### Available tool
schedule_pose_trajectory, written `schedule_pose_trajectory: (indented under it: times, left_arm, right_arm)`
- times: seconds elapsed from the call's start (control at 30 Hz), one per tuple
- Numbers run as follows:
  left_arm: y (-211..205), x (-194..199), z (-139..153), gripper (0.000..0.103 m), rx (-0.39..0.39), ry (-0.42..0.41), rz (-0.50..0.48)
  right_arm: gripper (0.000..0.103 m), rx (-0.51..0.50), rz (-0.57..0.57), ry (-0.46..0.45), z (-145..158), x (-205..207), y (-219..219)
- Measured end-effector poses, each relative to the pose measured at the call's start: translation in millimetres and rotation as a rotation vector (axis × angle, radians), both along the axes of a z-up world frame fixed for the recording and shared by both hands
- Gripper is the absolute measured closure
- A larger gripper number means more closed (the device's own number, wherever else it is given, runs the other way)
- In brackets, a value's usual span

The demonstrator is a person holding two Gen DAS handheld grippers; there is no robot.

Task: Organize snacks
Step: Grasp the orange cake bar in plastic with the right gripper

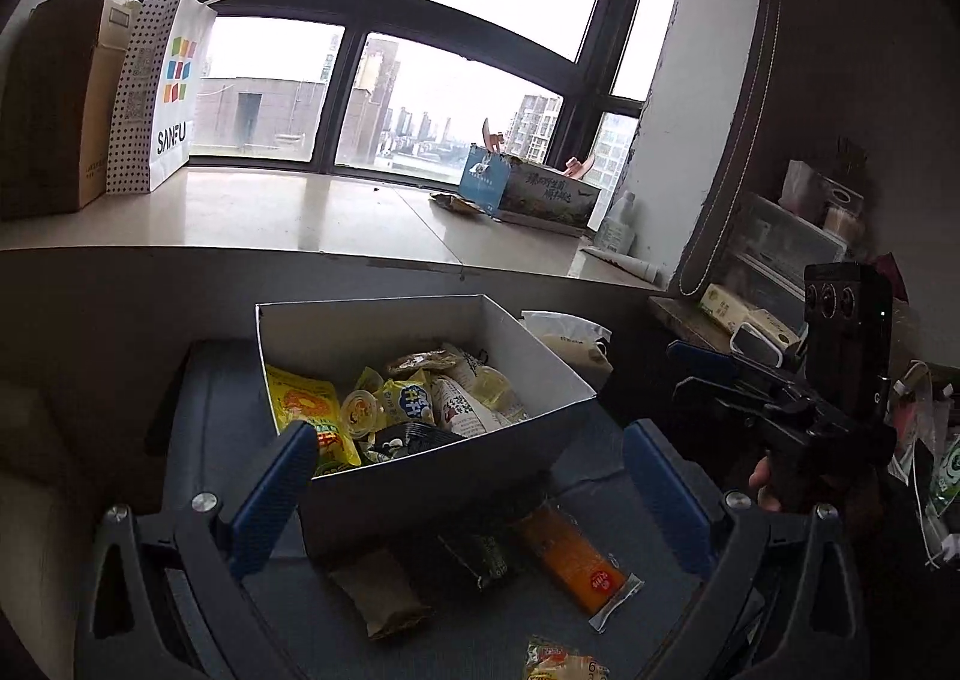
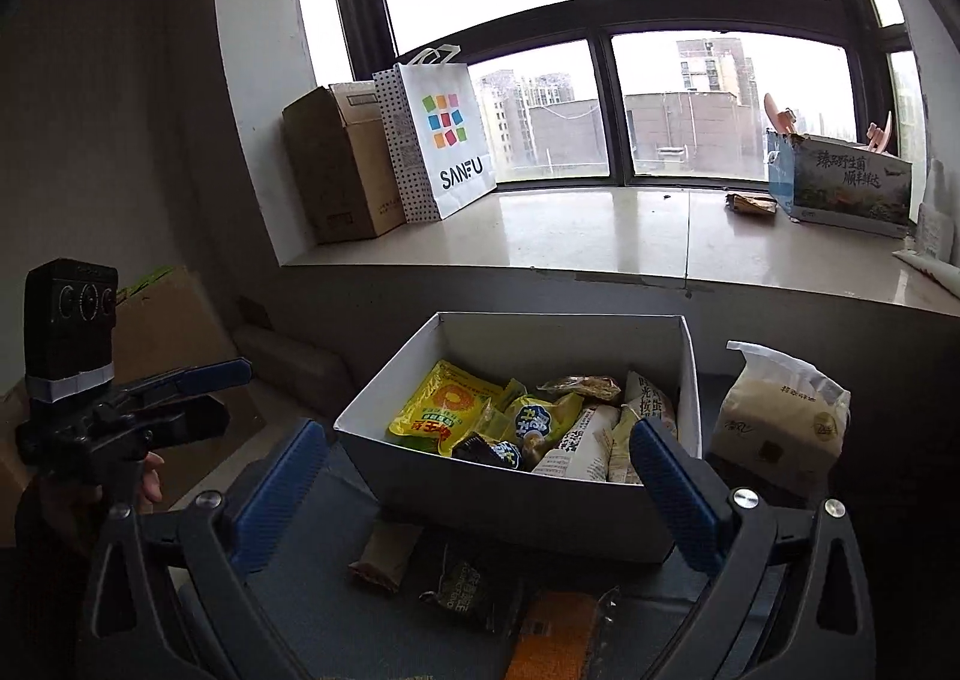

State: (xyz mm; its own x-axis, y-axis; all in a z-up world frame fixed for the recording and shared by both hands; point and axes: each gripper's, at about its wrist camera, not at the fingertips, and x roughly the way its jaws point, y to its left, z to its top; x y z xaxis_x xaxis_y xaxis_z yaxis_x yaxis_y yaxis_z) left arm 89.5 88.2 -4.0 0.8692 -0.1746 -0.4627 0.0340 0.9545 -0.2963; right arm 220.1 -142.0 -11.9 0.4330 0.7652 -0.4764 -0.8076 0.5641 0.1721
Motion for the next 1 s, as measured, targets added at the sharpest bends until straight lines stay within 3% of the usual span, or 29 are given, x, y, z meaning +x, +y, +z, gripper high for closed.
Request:
schedule_pose_trajectory:
  times: [0.1, 0.3, 0.47, 0.53, 0.6, 0.7, 1.0]
  left_arm:
    - [-13, -25, -4, 0.000, 0.025, -0.001, -0.006]
    - [-33, -66, -21, 0.000, 0.030, -0.002, -0.010]
    - [-37, -83, -45, 0.000, -0.061, 0.048, -0.020]
    - [-41, -86, -54, 0.000, -0.065, 0.073, -0.029]
    - [-45, -86, -61, 0.000, -0.059, 0.093, -0.043]
    - [-50, -85, -65, 0.000, -0.042, 0.106, -0.047]
    - [-59, -87, -60, 0.000, 0.009, 0.093, -0.064]
  right_arm:
    - [0.000, -0.017, 0.002, -0.040, -12, -34, -21]
    - [0.000, -0.036, -0.089, 0.025, -55, -74, -71]
    - [0.000, -0.125, -0.227, 0.080, -94, -92, -108]
    - [0.000, -0.181, -0.275, 0.088, -105, -95, -118]
    - [0.000, -0.166, -0.302, 0.110, -112, -95, -127]
    - [0.000, -0.169, -0.298, 0.142, -118, -90, -126]
    - [0.000, -0.265, -0.256, 0.079, -126, -88, -91]
